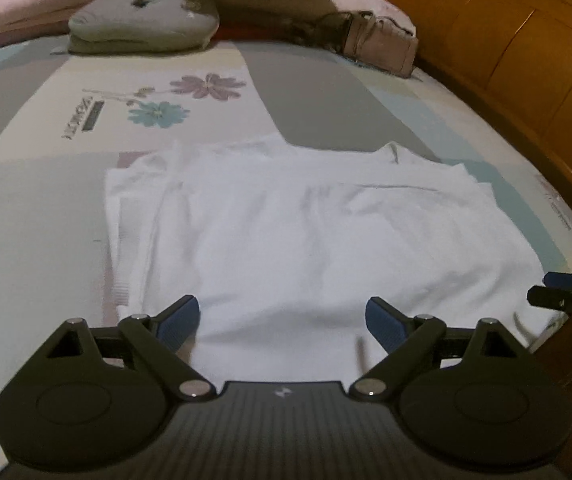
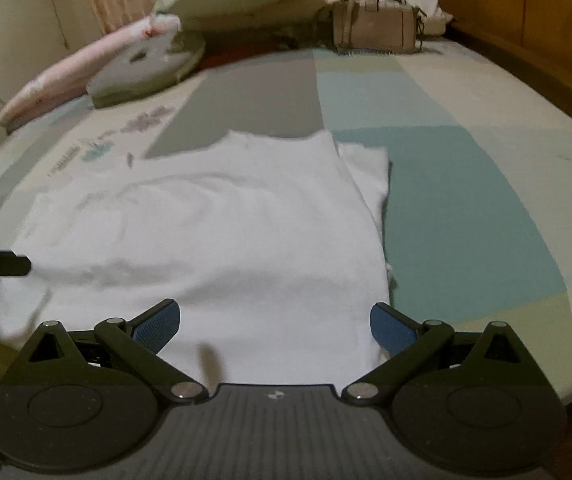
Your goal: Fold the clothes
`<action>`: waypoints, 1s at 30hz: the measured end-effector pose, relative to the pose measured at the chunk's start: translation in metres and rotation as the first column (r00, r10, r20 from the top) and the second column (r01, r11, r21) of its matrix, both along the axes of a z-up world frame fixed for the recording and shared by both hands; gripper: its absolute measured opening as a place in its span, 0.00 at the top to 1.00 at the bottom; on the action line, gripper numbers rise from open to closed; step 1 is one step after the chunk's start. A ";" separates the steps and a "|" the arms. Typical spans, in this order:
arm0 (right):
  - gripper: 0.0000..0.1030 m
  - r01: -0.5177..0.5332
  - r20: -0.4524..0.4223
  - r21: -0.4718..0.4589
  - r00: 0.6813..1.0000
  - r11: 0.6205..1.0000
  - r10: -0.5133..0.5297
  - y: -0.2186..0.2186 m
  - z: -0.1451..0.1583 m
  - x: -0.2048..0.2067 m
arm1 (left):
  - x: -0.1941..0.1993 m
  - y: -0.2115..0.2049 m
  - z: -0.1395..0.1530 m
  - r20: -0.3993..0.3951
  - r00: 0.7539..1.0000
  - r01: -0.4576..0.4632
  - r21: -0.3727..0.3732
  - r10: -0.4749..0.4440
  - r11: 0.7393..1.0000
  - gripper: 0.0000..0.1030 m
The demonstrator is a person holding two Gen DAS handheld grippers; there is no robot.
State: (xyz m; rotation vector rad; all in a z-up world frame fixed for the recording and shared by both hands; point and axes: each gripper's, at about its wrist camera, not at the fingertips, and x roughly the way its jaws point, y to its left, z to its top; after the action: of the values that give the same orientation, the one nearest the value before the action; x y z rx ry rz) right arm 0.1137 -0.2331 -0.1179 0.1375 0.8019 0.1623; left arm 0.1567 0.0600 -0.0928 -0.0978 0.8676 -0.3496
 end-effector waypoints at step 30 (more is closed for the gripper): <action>0.00 0.037 -0.053 0.018 0.998 0.999 -0.036 0.025 0.014 -0.003 | 0.048 -0.033 -0.014 0.010 0.998 0.060 0.028 -0.061 0.998 0.10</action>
State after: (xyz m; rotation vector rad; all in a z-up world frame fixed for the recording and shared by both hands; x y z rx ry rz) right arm 0.1109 -0.2081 -0.1036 0.1750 0.8501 0.1324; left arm 0.2046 0.0273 -0.1071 -0.0436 0.8656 -0.3940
